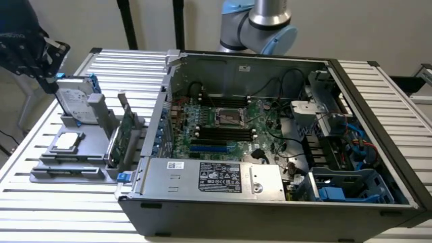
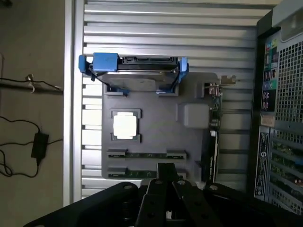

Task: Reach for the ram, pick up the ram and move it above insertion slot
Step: 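Reach for the ram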

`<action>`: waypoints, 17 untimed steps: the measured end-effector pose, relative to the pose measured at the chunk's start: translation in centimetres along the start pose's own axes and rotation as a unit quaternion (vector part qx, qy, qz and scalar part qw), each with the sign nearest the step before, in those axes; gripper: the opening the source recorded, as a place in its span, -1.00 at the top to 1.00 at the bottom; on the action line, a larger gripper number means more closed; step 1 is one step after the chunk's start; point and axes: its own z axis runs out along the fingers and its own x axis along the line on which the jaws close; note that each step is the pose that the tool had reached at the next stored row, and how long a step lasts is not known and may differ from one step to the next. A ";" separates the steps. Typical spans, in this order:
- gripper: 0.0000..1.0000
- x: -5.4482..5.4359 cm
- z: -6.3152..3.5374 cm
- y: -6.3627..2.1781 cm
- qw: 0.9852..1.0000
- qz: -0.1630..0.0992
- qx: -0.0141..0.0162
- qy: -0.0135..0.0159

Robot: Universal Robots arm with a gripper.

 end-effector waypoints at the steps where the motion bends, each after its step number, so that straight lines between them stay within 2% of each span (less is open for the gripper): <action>1: 0.79 0.0 0.08 -0.46 1.000 0.000 0.000 0.000; 10: 0.79 0.1 1.41 -4.46 1.000 0.000 0.000 0.000; 17: 0.79 0.1 1.44 -4.56 1.000 0.000 0.000 0.000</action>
